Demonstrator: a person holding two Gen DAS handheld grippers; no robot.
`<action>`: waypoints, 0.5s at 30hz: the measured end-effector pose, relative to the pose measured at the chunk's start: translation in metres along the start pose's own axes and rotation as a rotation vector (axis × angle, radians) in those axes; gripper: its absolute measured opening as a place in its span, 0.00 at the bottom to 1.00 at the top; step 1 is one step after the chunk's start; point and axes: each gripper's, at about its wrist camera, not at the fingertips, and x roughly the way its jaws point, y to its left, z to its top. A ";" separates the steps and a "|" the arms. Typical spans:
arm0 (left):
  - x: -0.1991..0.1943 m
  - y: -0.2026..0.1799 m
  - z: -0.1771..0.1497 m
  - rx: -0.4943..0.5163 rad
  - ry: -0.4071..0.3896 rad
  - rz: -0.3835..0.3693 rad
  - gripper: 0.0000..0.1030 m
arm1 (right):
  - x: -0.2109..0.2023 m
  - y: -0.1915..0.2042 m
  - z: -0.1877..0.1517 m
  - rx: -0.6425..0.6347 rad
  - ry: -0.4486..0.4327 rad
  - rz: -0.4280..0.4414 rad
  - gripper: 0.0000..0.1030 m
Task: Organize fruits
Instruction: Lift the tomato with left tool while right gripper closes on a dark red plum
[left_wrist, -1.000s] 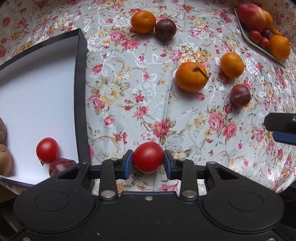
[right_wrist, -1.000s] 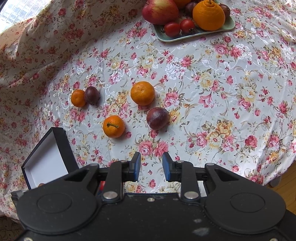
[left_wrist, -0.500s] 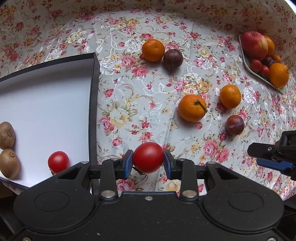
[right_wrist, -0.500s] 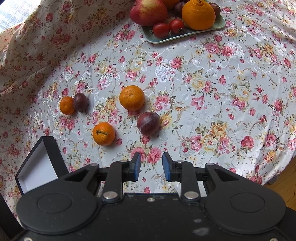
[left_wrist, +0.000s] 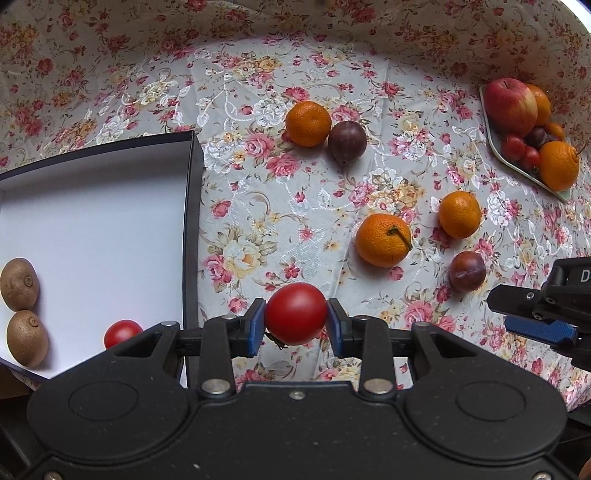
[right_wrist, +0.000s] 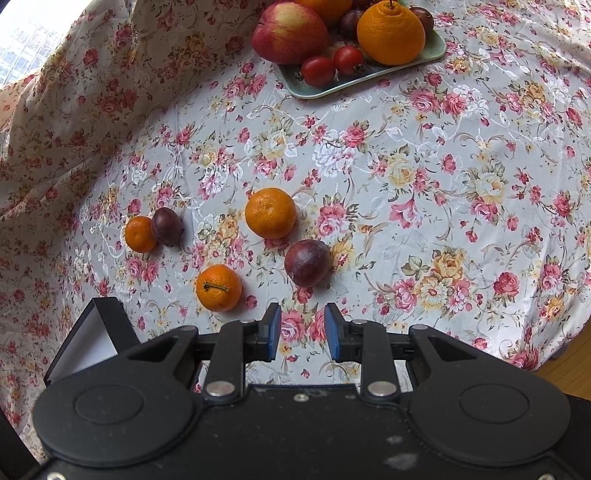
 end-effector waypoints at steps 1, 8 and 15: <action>0.000 0.000 0.001 0.000 0.000 0.000 0.41 | 0.001 0.001 0.000 0.001 -0.009 -0.002 0.28; 0.005 0.002 0.011 -0.015 0.006 0.001 0.41 | 0.008 0.013 0.001 -0.035 -0.063 -0.008 0.28; 0.007 0.003 0.021 -0.023 0.005 -0.004 0.41 | 0.025 0.023 0.007 -0.078 -0.065 -0.067 0.28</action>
